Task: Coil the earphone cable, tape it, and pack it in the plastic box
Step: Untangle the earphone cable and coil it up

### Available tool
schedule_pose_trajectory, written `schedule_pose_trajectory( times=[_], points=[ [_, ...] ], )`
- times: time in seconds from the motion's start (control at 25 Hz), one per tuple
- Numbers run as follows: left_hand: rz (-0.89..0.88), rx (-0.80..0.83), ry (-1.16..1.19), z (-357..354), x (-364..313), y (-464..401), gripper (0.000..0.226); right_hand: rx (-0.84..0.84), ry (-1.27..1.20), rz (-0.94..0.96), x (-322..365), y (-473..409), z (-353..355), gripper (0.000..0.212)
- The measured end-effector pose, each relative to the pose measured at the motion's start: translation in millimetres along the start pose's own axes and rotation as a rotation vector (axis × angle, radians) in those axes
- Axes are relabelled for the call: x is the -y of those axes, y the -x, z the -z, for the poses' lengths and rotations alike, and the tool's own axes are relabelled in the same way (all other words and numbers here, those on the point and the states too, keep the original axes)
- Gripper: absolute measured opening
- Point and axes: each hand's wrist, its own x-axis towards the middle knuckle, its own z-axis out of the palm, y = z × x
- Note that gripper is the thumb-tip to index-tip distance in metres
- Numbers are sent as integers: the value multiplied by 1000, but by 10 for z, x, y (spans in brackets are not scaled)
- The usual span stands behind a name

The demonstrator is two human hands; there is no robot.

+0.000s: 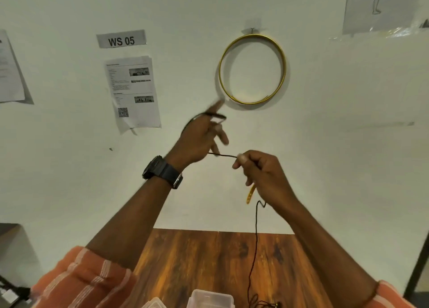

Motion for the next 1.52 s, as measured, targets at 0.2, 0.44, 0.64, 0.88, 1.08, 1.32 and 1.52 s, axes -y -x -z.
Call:
schedule_pose_trajectory(
  times=[0.2, 0.44, 0.64, 0.88, 1.08, 1.32, 1.52],
  points=[
    [373, 463, 567, -317, 249, 614, 40, -101, 38, 41, 120, -281, 322, 31],
    [195, 322, 1265, -448, 28, 639, 38, 105, -188, -175, -475, -131, 127, 18],
    [21, -238, 947, -11, 112, 205, 36, 287, -399, -330, -793, 394, -53, 29],
    [166, -82, -115, 165, 645, 302, 35, 264, -337, -226, -616, 504, 357, 38],
    [324, 585, 547, -300, 576, 912, 49, 36, -375, -150, -395, -19, 535, 33],
    [122, 89, 1341, -490, 211, 716, 51, 100, -234, -305, -817, 174, 34, 31],
    [169, -89, 318, -375, 452, 422, 47, 351, -160, -212, -551, 390, 10, 27]
  ],
)
